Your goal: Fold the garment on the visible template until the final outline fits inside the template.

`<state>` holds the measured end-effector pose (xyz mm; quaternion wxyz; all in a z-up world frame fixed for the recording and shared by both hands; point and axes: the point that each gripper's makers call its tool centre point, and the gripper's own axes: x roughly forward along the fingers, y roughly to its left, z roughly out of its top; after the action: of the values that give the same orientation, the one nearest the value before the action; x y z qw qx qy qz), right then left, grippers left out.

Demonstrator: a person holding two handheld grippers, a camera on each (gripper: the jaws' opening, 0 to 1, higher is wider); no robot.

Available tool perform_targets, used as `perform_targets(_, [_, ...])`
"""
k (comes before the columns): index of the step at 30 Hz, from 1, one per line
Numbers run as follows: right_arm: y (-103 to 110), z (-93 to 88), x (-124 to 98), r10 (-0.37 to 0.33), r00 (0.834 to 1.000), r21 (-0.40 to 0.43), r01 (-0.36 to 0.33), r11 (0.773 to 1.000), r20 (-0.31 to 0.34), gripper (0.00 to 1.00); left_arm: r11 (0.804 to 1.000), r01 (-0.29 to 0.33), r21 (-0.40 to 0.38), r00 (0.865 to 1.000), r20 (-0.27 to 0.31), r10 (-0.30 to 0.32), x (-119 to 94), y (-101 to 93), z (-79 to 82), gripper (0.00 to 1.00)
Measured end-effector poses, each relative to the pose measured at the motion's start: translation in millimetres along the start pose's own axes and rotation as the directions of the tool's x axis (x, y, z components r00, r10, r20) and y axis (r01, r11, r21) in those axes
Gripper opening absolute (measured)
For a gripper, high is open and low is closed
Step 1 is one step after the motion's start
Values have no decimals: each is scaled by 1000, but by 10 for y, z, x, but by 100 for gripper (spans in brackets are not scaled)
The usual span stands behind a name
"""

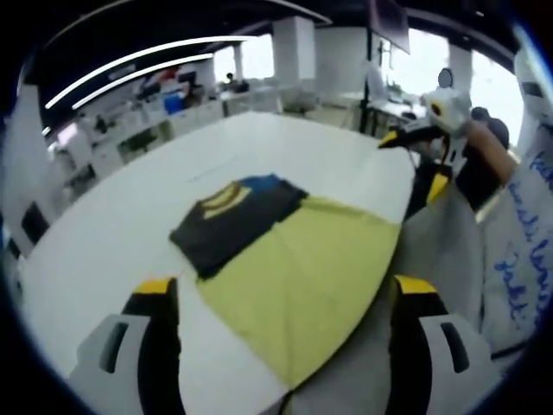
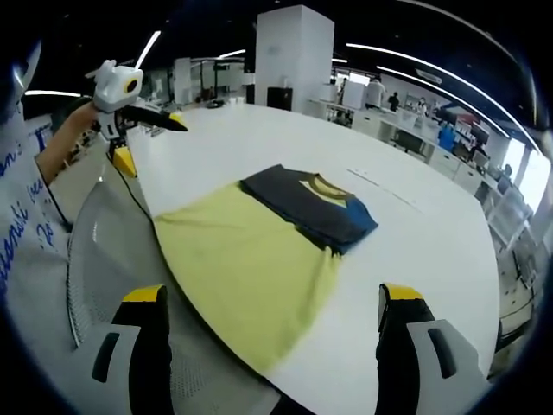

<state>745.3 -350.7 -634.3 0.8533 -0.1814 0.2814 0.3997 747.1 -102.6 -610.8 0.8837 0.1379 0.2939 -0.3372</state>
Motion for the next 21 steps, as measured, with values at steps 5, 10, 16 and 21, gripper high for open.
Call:
perform_targets(5, [-19, 0, -22, -7, 1000, -1, 7, 1000, 1, 100, 1000, -2, -4, 1000, -6, 2, -12, 0, -31, 98])
perform_targets(10, [-27, -7, -34, -8, 1000, 0, 8, 1000, -1, 100, 1000, -11, -13, 1000, -7, 11, -39, 19, -66, 98])
perform_targets(16, [-46, 29, -41, -18, 1000, 6, 18, 1000, 14, 100, 1000, -19, -20, 1000, -14, 18, -75, 39, -123, 99])
perform_targets(21, [-42, 11, -34, -22, 1000, 12, 22, 1000, 14, 100, 999, -26, -34, 1000, -14, 25, -96, 44, -162, 99])
